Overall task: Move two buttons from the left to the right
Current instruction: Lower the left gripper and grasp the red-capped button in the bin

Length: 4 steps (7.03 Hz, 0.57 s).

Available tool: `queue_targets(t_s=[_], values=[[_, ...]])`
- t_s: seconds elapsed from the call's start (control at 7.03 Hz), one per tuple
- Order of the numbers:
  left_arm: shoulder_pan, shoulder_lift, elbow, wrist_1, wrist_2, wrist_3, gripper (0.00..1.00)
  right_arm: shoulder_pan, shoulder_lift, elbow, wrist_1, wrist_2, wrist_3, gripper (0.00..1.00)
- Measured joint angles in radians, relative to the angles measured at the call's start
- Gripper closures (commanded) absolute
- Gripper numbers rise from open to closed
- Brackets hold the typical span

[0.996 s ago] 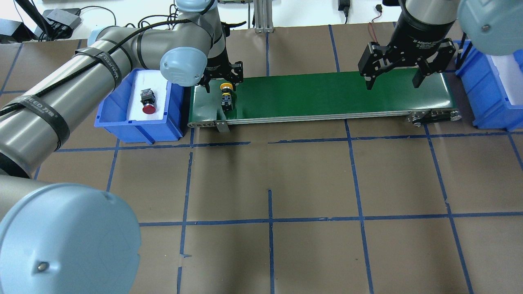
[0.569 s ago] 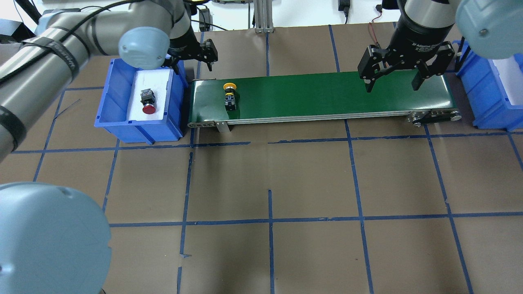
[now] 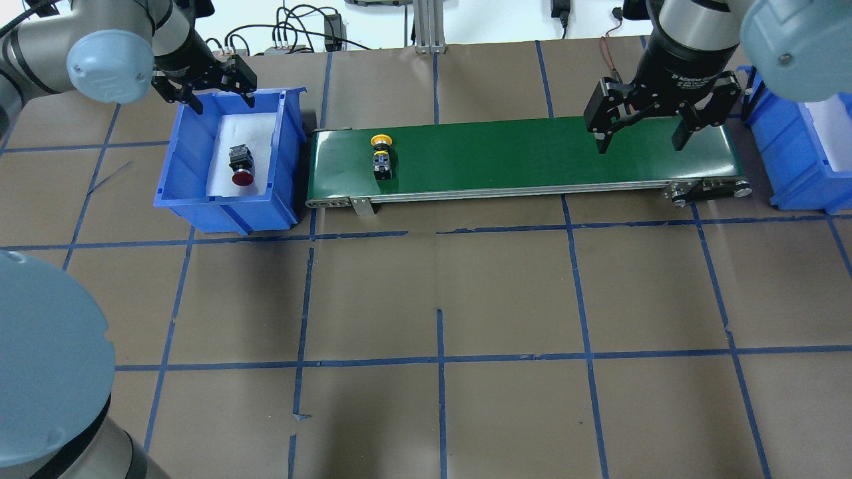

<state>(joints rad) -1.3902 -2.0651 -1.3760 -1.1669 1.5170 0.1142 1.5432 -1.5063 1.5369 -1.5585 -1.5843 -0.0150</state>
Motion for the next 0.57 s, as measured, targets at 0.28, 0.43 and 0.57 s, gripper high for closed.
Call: queue_targets(t_s=[0.28,0.43,0.57], values=[[0.007,-0.040,-0.008,0.005,0.017,-0.012,0.10,0.000,0.000,0.002,0.000,0.000,0.000,0.00],[0.007,-0.048,-0.021,0.006,0.020,-0.024,0.31,0.000,-0.001,0.002,-0.001,0.000,0.000,0.00],[0.008,-0.052,-0.039,0.010,0.020,-0.031,0.31,0.000,-0.002,0.003,-0.001,0.000,0.000,0.00]])
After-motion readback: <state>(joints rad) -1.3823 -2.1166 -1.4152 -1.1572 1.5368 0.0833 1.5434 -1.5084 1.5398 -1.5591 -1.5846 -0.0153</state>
